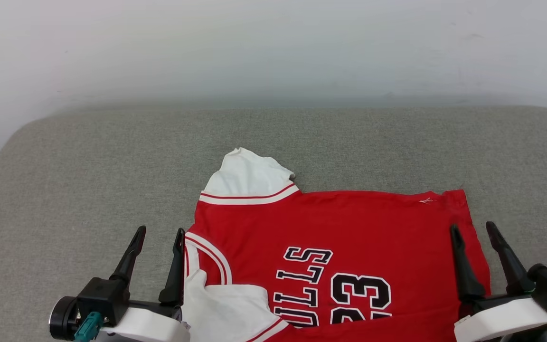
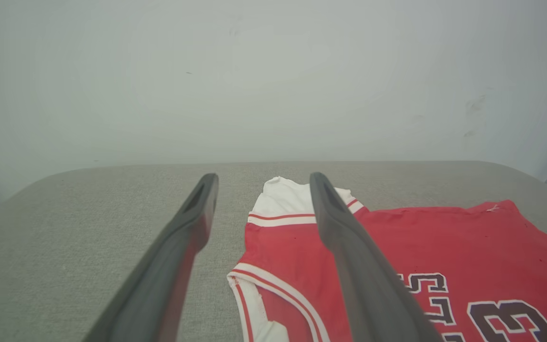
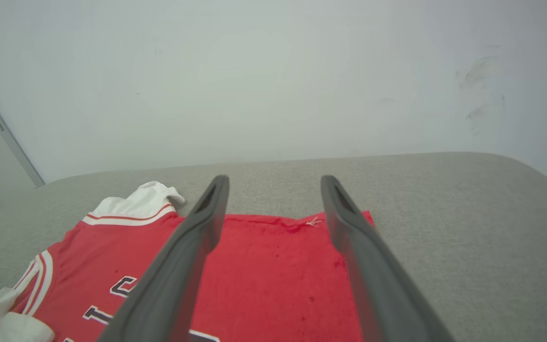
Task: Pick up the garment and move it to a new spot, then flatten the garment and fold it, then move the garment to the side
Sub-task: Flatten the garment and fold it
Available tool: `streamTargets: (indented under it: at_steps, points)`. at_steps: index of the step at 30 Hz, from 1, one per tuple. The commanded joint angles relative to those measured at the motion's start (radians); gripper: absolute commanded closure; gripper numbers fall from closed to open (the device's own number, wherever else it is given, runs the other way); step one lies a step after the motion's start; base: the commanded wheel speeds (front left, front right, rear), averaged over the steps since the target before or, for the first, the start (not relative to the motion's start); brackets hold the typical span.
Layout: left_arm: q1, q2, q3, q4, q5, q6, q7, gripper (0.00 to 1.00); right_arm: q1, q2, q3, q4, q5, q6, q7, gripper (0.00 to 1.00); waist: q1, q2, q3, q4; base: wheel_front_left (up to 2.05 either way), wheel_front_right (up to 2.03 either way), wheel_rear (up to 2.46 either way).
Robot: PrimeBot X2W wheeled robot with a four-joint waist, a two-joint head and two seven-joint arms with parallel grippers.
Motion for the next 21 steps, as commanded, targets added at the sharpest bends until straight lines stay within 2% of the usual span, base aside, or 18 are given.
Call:
streamTargets:
  at_steps: [1,7,10,12,13,17,21]
  points:
    - [0.004,-0.004,0.005,-0.001,0.006,-0.003,-0.002,0.0,-0.009,0.006,0.003,0.002,-0.004,-0.001,-0.003,0.0,0.0,0.0,0.002,-0.003,0.0,0.0,0.0]
    - [-0.029,-0.053,0.065,0.028,0.053,-0.077,-0.002,0.0,-0.03,0.008,0.024,0.016,-0.004,-0.001,-0.014,0.0,0.0,0.0,0.038,-0.027,0.0,0.0,0.0]
    - [-0.042,-0.058,0.073,0.041,0.057,-0.097,-0.002,0.0,-0.043,0.012,0.022,0.013,-0.001,-0.001,-0.014,0.0,0.0,0.0,0.055,-0.039,0.0,0.0,0.0]
    - [-0.084,-0.046,0.079,0.076,0.06,-0.13,-0.002,0.0,-0.047,0.011,0.021,0.005,0.004,-0.001,-0.017,0.0,0.0,0.0,0.085,-0.056,0.0,0.0,0.0]
    - [-0.084,-0.046,0.079,0.076,0.06,-0.13,-0.002,0.0,-0.047,0.011,0.021,0.005,0.004,-0.001,-0.017,0.0,0.0,0.0,0.085,-0.056,0.0,0.0,0.0]
    - [-0.191,0.009,0.067,0.145,0.061,-0.16,0.044,0.0,-0.065,-0.002,0.023,-0.011,0.0,-0.001,-0.007,0.0,0.0,0.0,0.137,-0.084,0.0,0.0,0.0]
    - [-0.347,0.079,0.034,0.201,0.023,-0.188,0.194,0.0,-0.084,-0.005,0.019,-0.034,0.006,-0.001,-0.002,0.0,0.0,0.0,0.194,-0.112,0.0,0.0,0.0]
